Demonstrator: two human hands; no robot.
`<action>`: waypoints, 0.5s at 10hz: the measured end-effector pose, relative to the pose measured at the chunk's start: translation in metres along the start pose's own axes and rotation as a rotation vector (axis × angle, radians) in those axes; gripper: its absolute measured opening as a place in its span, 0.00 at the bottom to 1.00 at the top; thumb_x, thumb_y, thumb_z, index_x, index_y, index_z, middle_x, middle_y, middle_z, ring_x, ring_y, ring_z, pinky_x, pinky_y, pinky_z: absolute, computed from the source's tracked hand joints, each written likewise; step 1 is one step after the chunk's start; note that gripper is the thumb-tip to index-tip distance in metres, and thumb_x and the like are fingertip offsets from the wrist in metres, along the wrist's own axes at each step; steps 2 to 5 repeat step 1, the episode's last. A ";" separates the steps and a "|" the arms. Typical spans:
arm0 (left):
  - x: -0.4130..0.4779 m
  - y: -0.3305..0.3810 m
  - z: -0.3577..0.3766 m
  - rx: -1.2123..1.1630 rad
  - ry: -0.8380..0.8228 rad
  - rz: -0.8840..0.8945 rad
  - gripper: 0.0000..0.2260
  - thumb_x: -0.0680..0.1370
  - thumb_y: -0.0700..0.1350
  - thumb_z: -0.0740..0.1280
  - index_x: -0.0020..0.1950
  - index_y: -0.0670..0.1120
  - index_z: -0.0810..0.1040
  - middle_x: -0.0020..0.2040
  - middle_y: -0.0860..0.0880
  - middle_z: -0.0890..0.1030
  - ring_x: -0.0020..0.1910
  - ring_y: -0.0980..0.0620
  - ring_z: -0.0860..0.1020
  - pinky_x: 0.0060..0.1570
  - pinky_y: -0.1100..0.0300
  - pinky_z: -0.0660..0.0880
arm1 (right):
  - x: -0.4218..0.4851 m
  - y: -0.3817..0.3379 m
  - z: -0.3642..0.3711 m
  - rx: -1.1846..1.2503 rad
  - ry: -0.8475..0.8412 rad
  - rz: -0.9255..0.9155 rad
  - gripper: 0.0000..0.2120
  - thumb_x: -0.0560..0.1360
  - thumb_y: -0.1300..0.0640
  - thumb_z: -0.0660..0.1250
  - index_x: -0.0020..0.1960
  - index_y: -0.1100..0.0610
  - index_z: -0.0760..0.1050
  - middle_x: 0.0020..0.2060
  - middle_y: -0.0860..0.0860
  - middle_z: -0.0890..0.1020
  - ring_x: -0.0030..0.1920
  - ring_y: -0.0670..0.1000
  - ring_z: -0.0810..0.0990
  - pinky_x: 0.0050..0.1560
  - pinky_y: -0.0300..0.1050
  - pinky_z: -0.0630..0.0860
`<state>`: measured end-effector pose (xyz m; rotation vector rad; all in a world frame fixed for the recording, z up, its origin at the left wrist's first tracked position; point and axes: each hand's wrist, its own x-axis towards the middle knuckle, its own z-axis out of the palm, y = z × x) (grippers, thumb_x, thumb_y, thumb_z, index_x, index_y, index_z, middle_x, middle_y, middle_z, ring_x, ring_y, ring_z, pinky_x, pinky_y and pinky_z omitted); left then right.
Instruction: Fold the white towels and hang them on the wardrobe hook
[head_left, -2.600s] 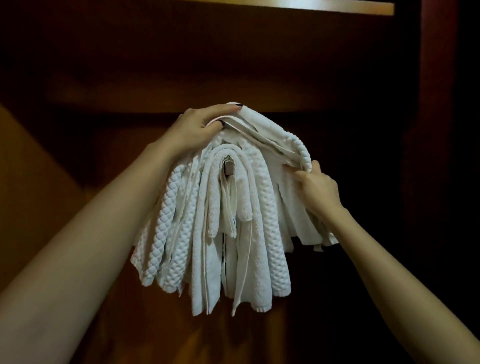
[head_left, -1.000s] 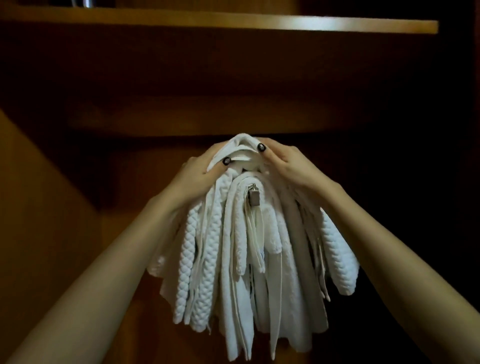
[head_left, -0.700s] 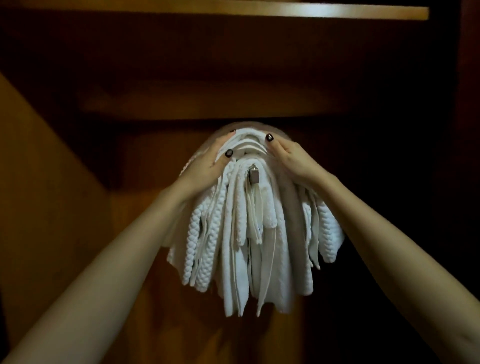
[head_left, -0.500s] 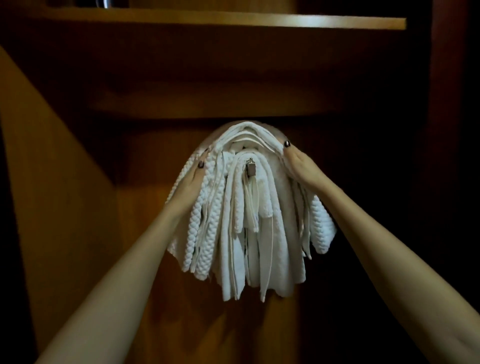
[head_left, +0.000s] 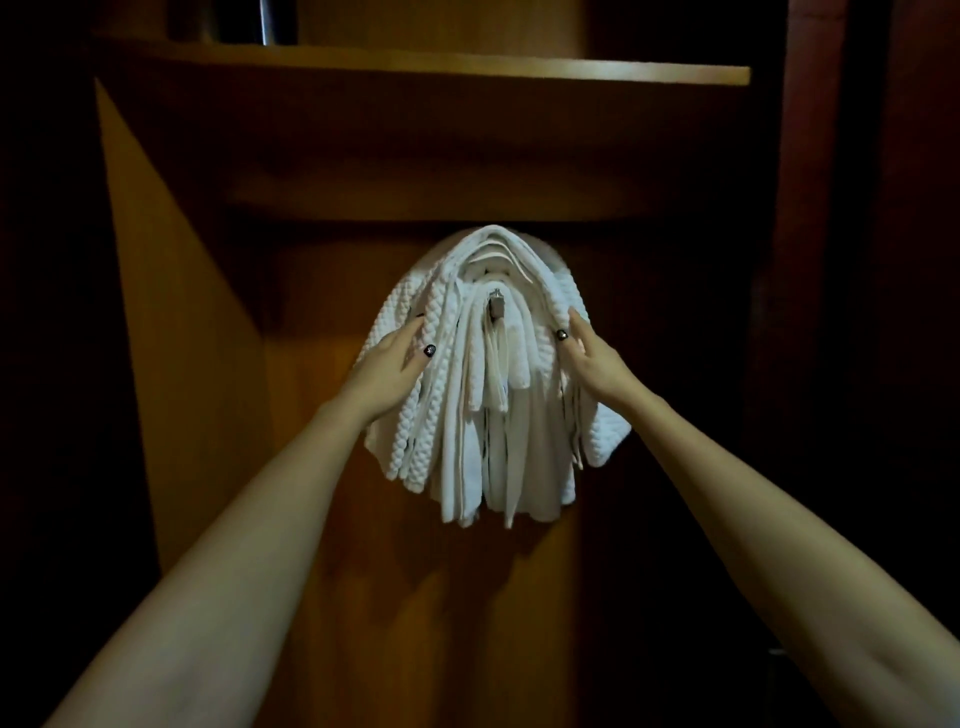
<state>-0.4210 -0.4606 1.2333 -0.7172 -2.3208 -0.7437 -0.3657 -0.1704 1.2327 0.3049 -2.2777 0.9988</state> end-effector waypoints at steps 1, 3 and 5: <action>-0.031 0.016 -0.002 0.163 -0.033 0.049 0.25 0.82 0.57 0.54 0.77 0.52 0.57 0.76 0.47 0.62 0.72 0.45 0.64 0.69 0.49 0.63 | -0.035 -0.015 0.008 -0.095 -0.018 -0.015 0.28 0.83 0.48 0.54 0.79 0.53 0.50 0.77 0.54 0.59 0.76 0.54 0.59 0.75 0.47 0.55; -0.031 0.016 -0.002 0.163 -0.033 0.049 0.25 0.82 0.57 0.54 0.77 0.52 0.57 0.76 0.47 0.62 0.72 0.45 0.64 0.69 0.49 0.63 | -0.035 -0.015 0.008 -0.095 -0.018 -0.015 0.28 0.83 0.48 0.54 0.79 0.53 0.50 0.77 0.54 0.59 0.76 0.54 0.59 0.75 0.47 0.55; -0.031 0.016 -0.002 0.163 -0.033 0.049 0.25 0.82 0.57 0.54 0.77 0.52 0.57 0.76 0.47 0.62 0.72 0.45 0.64 0.69 0.49 0.63 | -0.035 -0.015 0.008 -0.095 -0.018 -0.015 0.28 0.83 0.48 0.54 0.79 0.53 0.50 0.77 0.54 0.59 0.76 0.54 0.59 0.75 0.47 0.55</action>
